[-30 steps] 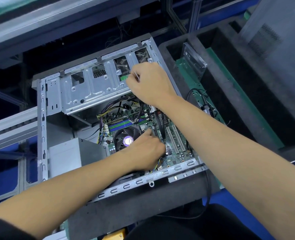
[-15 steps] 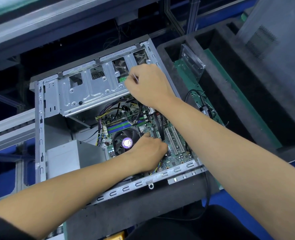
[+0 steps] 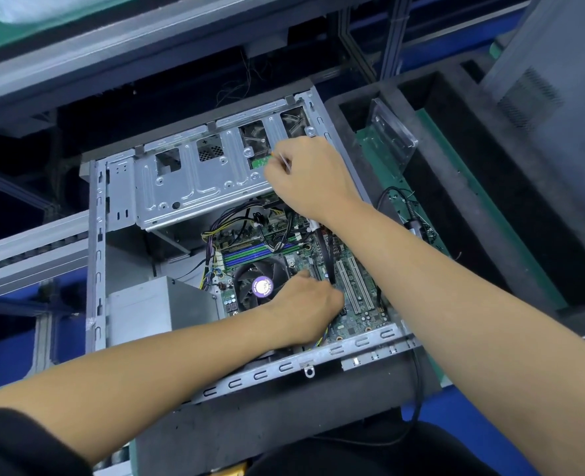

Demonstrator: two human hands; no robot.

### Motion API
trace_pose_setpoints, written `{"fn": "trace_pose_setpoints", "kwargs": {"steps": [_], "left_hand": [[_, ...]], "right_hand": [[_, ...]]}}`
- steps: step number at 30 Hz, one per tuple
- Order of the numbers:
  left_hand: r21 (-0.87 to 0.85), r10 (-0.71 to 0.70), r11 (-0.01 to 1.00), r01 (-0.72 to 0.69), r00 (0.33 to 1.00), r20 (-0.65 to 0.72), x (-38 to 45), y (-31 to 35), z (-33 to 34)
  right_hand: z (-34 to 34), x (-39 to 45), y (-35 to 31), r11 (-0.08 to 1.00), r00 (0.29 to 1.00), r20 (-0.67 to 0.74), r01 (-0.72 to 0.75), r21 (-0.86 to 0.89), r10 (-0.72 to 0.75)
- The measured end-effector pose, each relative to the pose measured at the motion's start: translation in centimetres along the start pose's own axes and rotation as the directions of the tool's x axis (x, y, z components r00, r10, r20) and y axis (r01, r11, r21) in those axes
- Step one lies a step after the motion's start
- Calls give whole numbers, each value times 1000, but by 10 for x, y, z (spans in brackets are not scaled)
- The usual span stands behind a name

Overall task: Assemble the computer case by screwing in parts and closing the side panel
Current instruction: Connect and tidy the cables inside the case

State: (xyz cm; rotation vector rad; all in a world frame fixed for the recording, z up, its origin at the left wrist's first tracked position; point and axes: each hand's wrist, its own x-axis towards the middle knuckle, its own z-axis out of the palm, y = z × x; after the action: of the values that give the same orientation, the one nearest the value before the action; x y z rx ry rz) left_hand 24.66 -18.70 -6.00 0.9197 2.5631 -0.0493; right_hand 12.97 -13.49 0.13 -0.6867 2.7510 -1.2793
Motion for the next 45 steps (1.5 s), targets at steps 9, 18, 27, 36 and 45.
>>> {"fn": "trace_pose_setpoints", "kwargs": {"steps": [9, 18, 27, 36, 45], "left_hand": [[3, 5, 1000, -5, 999, 46, 0, 0, -4], [106, 40, 993, -50, 994, 99, -1, 0, -8], [154, 80, 983, -103, 986, 145, 3, 2, -10], [144, 65, 986, -86, 987, 146, -2, -2, -10], [104, 35, 994, -47, 993, 117, -8, -3, -13]], "right_hand": [[-1, -1, 0, 1000, 1000, 8, 0, 9, -1], [-2, 0, -1, 1000, 1000, 11, 6, 11, -7], [-3, 0, -1, 1000, 1000, 6, 17, 3, -17], [-3, 0, -1, 1000, 1000, 1, 16, 3, -16], [-2, 1, 0, 1000, 1000, 1, 14, -3, -14]]}}
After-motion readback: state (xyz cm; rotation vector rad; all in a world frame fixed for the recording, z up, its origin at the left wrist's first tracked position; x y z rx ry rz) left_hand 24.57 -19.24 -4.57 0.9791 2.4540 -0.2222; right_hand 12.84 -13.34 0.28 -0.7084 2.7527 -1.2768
